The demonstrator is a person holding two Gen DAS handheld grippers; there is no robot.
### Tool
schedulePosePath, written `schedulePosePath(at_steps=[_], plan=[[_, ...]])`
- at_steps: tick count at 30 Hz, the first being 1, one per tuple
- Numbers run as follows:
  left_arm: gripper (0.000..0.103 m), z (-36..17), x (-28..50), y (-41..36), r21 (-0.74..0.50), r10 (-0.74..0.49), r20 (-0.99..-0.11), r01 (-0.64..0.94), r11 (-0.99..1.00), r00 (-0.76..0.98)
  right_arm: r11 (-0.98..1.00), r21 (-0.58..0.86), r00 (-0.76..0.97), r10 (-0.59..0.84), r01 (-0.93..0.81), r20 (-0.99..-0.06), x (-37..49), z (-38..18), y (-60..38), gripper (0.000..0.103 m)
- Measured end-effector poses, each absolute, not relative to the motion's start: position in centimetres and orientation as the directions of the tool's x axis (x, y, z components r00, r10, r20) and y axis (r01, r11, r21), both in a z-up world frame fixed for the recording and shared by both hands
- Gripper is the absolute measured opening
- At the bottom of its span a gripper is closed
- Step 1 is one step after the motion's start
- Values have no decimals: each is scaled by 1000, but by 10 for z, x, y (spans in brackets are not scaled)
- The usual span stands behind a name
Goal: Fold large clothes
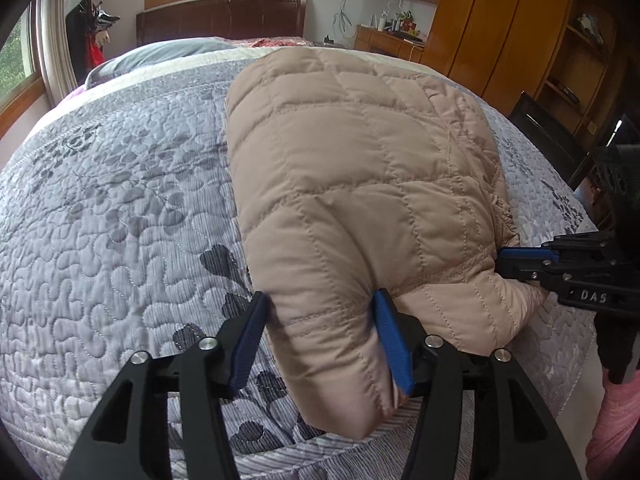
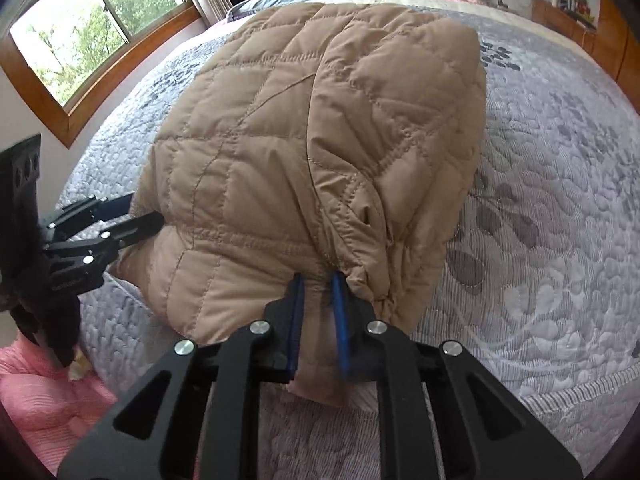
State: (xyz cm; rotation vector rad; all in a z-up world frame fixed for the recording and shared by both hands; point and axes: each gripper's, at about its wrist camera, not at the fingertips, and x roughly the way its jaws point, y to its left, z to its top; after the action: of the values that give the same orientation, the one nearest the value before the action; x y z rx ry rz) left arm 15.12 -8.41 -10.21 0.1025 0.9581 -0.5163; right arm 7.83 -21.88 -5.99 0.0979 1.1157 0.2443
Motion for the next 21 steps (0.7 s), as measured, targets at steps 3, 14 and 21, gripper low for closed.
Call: schedulePosePath(at_steps=[3,14,21], plan=[[59,-106,154,-81,-173,-388,-804,447,878,451,971,197,423,236,-135,-875,77,-58,-218,13],[59,-65,152,-65,-204,-426,-764,446,872,484,945,270,544,327,-185,-773,60,-4,-227,48],[64,-40,156,-58,-170,-421,-721,447,878,551,960,237,644,275,-147,-714,66,27,-247,81]])
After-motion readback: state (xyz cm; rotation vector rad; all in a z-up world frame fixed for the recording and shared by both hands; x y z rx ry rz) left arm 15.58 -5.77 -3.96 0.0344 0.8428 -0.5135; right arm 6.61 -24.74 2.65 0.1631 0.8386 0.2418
